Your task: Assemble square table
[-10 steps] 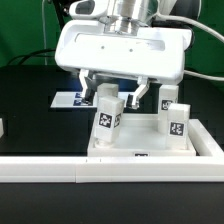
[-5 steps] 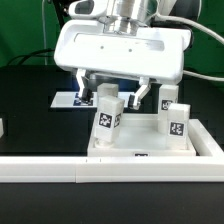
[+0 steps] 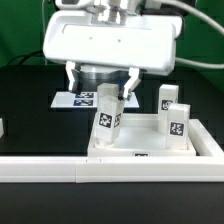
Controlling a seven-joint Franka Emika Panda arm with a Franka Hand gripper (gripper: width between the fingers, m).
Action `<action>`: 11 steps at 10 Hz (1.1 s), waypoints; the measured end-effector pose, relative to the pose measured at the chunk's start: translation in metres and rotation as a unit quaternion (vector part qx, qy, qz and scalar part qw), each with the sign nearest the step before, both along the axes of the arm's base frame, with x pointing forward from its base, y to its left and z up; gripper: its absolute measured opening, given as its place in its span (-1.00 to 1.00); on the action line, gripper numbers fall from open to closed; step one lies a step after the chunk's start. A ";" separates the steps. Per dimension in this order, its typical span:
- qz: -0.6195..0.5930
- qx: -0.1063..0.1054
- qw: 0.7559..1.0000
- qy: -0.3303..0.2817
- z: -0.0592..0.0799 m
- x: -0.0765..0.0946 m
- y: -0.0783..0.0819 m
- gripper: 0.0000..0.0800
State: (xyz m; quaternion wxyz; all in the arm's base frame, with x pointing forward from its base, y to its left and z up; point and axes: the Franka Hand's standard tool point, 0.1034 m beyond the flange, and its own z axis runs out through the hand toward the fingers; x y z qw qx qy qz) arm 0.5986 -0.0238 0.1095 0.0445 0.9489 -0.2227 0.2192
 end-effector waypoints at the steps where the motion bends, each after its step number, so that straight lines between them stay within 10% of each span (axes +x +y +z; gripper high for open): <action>1: -0.016 0.044 0.998 0.032 0.003 -0.006 -0.003 0.62; 3: -0.010 0.100 0.992 0.074 0.005 -0.005 0.001 0.62; 7: -0.007 0.114 0.990 0.086 0.001 -0.005 0.015 0.62; 11: -0.025 0.181 0.952 0.244 -0.008 -0.009 0.015 0.62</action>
Offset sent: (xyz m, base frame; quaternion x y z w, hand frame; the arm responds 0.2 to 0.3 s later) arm 0.0065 0.0522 -0.0059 0.0264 -0.0722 -0.0069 0.9970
